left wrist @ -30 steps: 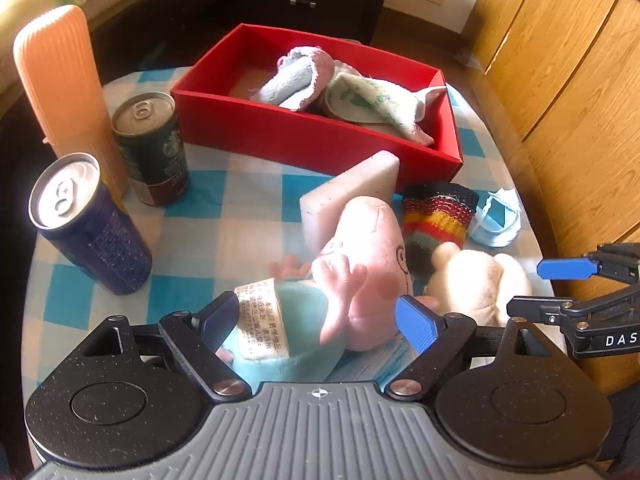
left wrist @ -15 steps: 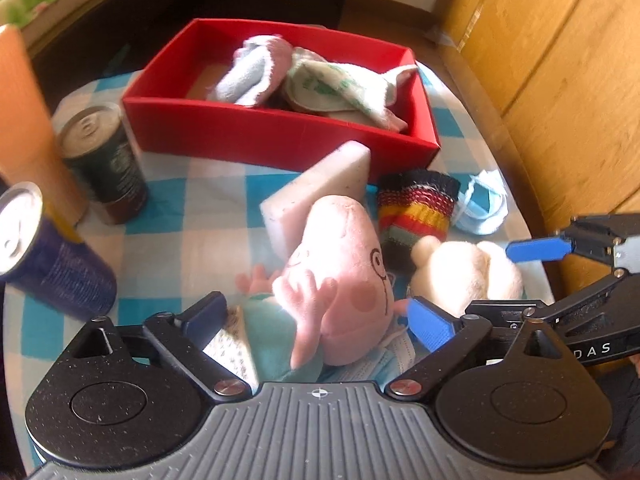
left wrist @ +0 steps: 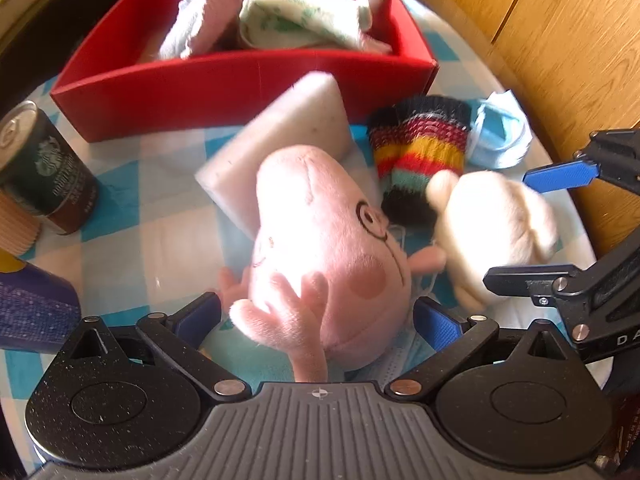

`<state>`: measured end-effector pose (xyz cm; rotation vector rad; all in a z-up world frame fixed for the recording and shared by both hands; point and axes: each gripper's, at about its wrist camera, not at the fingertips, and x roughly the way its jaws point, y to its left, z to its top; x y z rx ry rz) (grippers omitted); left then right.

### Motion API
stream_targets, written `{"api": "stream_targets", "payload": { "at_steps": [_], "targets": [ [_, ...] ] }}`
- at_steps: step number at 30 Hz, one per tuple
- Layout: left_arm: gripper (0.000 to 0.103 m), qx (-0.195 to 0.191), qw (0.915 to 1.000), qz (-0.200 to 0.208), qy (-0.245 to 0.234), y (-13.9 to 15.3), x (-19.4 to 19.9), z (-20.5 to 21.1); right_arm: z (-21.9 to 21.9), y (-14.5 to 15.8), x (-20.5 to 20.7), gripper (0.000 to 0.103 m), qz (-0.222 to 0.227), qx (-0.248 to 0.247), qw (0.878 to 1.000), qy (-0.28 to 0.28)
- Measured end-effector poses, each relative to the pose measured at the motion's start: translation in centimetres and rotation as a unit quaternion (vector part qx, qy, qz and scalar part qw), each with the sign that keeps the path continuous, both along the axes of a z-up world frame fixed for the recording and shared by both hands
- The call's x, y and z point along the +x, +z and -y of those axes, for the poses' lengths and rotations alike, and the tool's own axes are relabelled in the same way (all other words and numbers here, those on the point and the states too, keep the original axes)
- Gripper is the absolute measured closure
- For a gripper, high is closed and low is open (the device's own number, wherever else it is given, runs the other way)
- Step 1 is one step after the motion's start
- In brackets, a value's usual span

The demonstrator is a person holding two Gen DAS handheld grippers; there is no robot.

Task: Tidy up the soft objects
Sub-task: 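Grasp the pink pig plush with the left gripper while the right gripper grasps the cream plush bear, then lift the pink pig plush with the left gripper while the right gripper lifts the cream bear toward the box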

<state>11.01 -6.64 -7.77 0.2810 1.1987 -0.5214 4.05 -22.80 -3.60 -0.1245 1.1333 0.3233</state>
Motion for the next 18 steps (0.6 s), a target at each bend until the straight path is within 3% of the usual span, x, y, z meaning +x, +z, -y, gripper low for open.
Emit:
{"api": "stream_targets", "payload": {
  "at_steps": [8, 18],
  "targets": [
    [0.007, 0.012, 0.9999, 0.001, 0.007, -0.6, -0.2, 0.1, -0.5, -0.9, 0.8, 0.033, -0.005, -0.006, 1.000, 0.008],
    [0.017, 0.029, 0.9990, 0.024, 0.023, 0.2, -2.5, -0.2, -0.3, -0.4, 0.1, 0.048, -0.010, 0.003, 1.000, -0.004]
  ]
}}
